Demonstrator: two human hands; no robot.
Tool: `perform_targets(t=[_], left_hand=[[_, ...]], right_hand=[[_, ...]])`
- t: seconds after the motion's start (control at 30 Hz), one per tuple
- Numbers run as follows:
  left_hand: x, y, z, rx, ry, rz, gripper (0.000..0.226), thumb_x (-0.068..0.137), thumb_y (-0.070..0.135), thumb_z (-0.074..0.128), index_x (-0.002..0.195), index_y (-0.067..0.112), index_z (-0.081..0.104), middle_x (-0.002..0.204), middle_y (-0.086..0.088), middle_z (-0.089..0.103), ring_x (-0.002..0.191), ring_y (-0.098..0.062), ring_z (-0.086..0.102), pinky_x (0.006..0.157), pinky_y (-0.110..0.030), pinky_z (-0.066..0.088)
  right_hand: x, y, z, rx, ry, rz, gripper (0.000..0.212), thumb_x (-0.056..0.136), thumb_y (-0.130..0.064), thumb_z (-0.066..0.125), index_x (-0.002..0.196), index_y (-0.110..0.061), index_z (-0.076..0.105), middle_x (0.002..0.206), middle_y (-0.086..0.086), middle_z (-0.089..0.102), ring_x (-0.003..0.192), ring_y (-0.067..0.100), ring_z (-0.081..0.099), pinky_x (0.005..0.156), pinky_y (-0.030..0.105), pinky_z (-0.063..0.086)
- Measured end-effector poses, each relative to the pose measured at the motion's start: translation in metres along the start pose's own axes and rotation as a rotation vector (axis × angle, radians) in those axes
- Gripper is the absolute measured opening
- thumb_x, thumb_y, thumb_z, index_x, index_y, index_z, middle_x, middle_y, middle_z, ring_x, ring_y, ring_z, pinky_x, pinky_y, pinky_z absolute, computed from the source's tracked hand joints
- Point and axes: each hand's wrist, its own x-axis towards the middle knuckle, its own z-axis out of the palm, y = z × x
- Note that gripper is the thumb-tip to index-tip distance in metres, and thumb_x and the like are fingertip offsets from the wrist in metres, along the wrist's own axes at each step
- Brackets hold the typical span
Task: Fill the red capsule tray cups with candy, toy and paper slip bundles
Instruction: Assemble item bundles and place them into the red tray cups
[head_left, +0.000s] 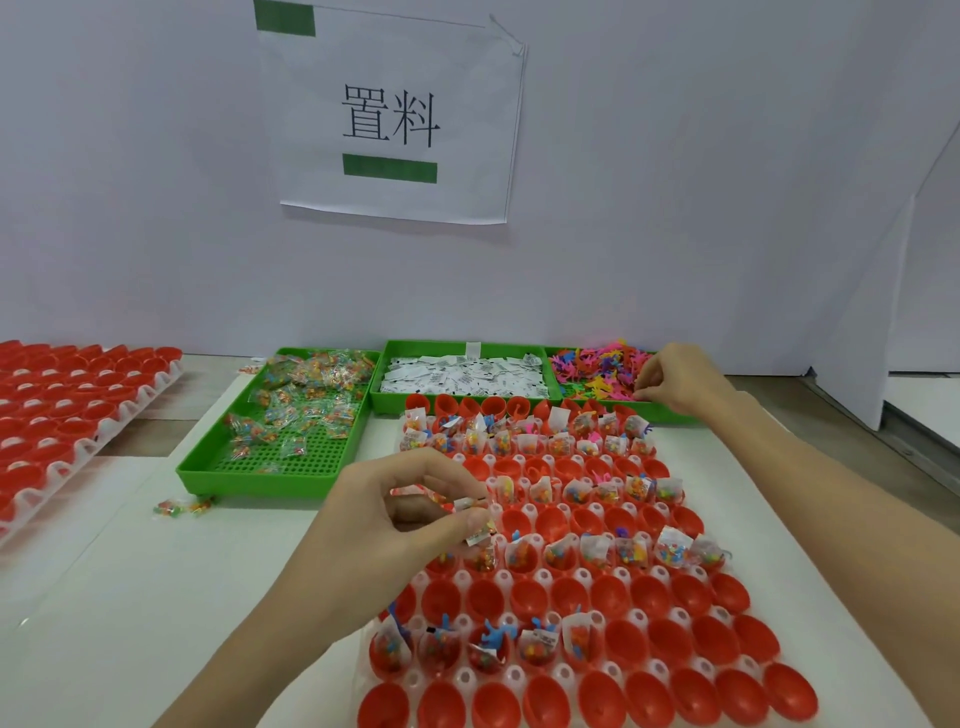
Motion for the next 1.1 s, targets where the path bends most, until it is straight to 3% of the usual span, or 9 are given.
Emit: perform_targets(t=[0.17, 0.3, 0.43, 0.6, 0.67, 0.77, 0.87, 1.0, 1.1], left_hand=[[0.000, -0.001, 0.000, 0.011, -0.001, -0.007, 0.011, 0.080, 0.021, 0.085, 0.089, 0.024, 0.078, 0.075, -0.003, 0.076, 0.072, -0.025, 0.077, 0.077, -0.038, 0.063], [0.001, -0.001, 0.000, 0.011, 0.000, -0.008, 0.011, 0.079, 0.020, 0.085, 0.087, 0.024, 0.078, 0.075, -0.002, 0.075, 0.072, -0.025, 0.076, 0.076, -0.038, 0.064], [0.001, 0.000, 0.000, -0.003, -0.006, -0.016, 0.011, 0.079, 0.020, 0.084, 0.087, 0.025, 0.078, 0.075, -0.004, 0.076, 0.070, -0.025, 0.077, 0.067, -0.021, 0.058], [0.000, 0.001, 0.002, -0.072, 0.008, -0.016, 0.016, 0.076, 0.020, 0.085, 0.091, 0.020, 0.079, 0.082, -0.011, 0.075, 0.067, -0.032, 0.076, 0.065, -0.027, 0.060], [0.000, 0.002, 0.003, -0.104, 0.027, -0.016, 0.018, 0.074, 0.019, 0.085, 0.090, 0.017, 0.079, 0.085, -0.013, 0.074, 0.067, -0.034, 0.076, 0.064, -0.028, 0.061], [0.000, 0.003, 0.003, -0.120, 0.041, -0.025, 0.016, 0.073, 0.018, 0.086, 0.087, 0.016, 0.079, 0.084, -0.014, 0.075, 0.068, -0.033, 0.076, 0.064, -0.026, 0.061], [0.000, 0.003, 0.004, -0.130, 0.011, -0.048, 0.013, 0.078, 0.014, 0.084, 0.091, 0.015, 0.080, 0.087, -0.012, 0.077, 0.077, -0.032, 0.078, 0.072, -0.031, 0.063], [-0.003, 0.005, 0.007, -0.155, -0.050, -0.055, 0.017, 0.086, 0.003, 0.078, 0.095, 0.016, 0.082, 0.091, -0.013, 0.078, 0.083, -0.028, 0.078, 0.075, -0.024, 0.061], [-0.005, 0.005, 0.013, -0.087, -0.086, -0.018, 0.017, 0.085, 0.011, 0.080, 0.097, 0.022, 0.081, 0.091, -0.009, 0.078, 0.080, -0.025, 0.077, 0.075, -0.024, 0.060]], right_hand=[[0.003, -0.007, 0.000, -0.092, 0.006, -0.012, 0.008, 0.090, -0.020, 0.076, 0.092, -0.013, 0.079, 0.094, 0.009, 0.077, 0.086, 0.023, 0.069, 0.086, 0.040, 0.057], [-0.004, -0.010, 0.005, -0.074, 0.117, -0.011, 0.011, 0.093, -0.017, 0.070, 0.091, -0.009, 0.077, 0.090, 0.010, 0.075, 0.080, 0.024, 0.066, 0.079, 0.037, 0.056], [-0.011, -0.009, 0.006, 0.093, 0.291, 0.026, 0.014, 0.095, -0.013, 0.066, 0.092, -0.006, 0.077, 0.090, 0.011, 0.075, 0.080, 0.022, 0.065, 0.081, 0.037, 0.055], [-0.030, -0.021, -0.010, 0.439, 0.378, 0.050, 0.018, 0.096, -0.020, 0.068, 0.099, -0.005, 0.078, 0.095, 0.007, 0.076, 0.085, 0.018, 0.066, 0.084, 0.031, 0.051], [-0.044, -0.031, -0.019, 0.630, 0.340, 0.077, 0.017, 0.095, -0.023, 0.070, 0.099, -0.009, 0.078, 0.091, 0.002, 0.078, 0.085, 0.018, 0.071, 0.082, 0.032, 0.055], [-0.078, -0.052, -0.033, 0.917, 0.214, 0.068, 0.011, 0.096, -0.019, 0.069, 0.098, -0.011, 0.076, 0.083, 0.000, 0.079, 0.081, 0.022, 0.076, 0.067, 0.024, 0.057], [-0.122, -0.074, -0.040, 0.988, 0.108, -0.037, 0.011, 0.097, -0.017, 0.066, 0.100, -0.009, 0.073, 0.086, 0.002, 0.079, 0.076, 0.022, 0.076, 0.055, 0.025, 0.053], [-0.180, -0.098, -0.034, 1.064, 0.002, -0.155, 0.009, 0.099, -0.012, 0.062, 0.098, -0.004, 0.067, 0.082, 0.010, 0.077, 0.071, 0.028, 0.076, 0.049, 0.024, 0.054], [-0.212, -0.109, -0.025, 1.125, -0.051, -0.212, 0.005, 0.098, -0.008, 0.064, 0.096, -0.006, 0.068, 0.079, 0.014, 0.074, 0.066, 0.029, 0.074, 0.050, 0.027, 0.055]])
